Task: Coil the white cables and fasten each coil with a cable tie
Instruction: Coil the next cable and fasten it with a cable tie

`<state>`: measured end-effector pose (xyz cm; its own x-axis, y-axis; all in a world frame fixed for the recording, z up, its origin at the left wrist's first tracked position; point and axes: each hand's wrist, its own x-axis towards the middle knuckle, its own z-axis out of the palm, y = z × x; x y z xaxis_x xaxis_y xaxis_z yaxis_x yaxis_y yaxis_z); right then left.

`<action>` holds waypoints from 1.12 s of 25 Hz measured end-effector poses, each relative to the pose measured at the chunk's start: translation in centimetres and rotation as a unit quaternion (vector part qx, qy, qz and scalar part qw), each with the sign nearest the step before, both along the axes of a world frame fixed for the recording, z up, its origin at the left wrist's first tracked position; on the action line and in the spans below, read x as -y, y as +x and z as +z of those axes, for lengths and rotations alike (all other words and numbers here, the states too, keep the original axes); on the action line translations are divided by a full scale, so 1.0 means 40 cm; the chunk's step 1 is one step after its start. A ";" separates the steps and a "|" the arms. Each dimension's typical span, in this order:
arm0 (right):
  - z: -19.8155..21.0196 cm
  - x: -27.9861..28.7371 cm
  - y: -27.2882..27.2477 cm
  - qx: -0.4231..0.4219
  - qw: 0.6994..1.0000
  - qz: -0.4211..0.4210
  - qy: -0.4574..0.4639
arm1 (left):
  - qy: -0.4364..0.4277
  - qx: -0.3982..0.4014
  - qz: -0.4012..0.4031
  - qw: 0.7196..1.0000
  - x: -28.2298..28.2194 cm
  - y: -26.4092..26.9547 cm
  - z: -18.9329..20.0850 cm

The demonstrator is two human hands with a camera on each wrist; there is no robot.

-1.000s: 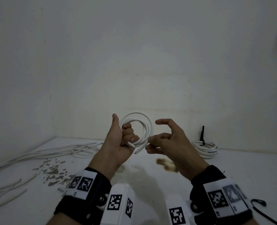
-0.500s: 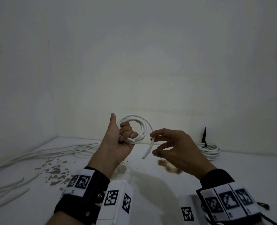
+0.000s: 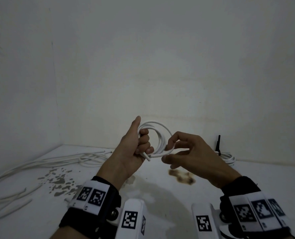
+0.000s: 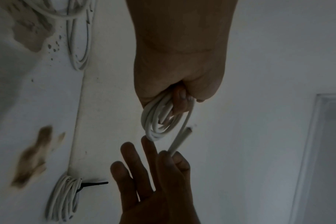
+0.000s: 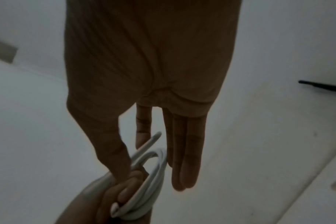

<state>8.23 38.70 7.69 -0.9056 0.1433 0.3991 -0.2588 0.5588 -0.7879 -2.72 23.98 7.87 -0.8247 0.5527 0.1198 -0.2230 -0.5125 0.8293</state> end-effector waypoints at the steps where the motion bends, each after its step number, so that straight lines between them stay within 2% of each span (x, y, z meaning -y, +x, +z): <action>1: 0.001 -0.001 0.002 0.003 1.000 0.010 -0.017 | 0.003 -0.002 0.000 1.000 -0.002 0.003 0.002; 5: 0.008 -0.010 0.005 -0.014 1.000 0.010 -0.023 | 0.031 0.018 -0.020 0.999 0.006 -0.002 0.009; 9: 0.011 -0.025 0.004 -0.025 0.999 -0.004 -0.041 | 0.005 0.016 -0.018 1.000 0.011 -0.002 0.009; 11: 0.011 -0.024 0.001 -0.062 0.996 -0.026 -0.055 | -0.011 0.002 -0.015 1.000 0.008 0.005 0.010; 13: 0.014 -0.022 0.001 -0.108 0.988 -0.048 -0.103 | -0.023 -0.007 0.003 1.000 0.002 0.013 0.011; 17: 0.032 0.000 0.008 -0.151 0.963 0.005 -0.223 | -0.058 -0.024 0.077 0.995 -0.010 0.011 0.002; 20: 0.019 0.035 -0.008 -0.162 0.964 -0.001 -0.209 | -0.076 -0.029 0.083 0.993 -0.014 0.011 -0.006; 24: -0.008 0.056 -0.033 -0.173 0.976 -0.066 -0.115 | -0.081 -0.035 0.063 0.994 -0.013 0.016 -0.013; 27: -0.012 0.057 -0.035 -0.171 0.972 -0.039 -0.159 | -0.067 -0.036 0.046 0.996 -0.016 0.017 -0.011; 28: -0.016 0.056 -0.038 -0.171 0.974 -0.057 -0.139 | -0.062 -0.035 0.038 0.997 -0.016 0.018 -0.010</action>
<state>6.70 36.48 7.04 -0.6985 0.3814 0.6055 -0.4812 0.3760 -0.7919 -2.00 24.63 7.47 -0.8566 0.5032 0.1140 -0.1260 -0.4183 0.8995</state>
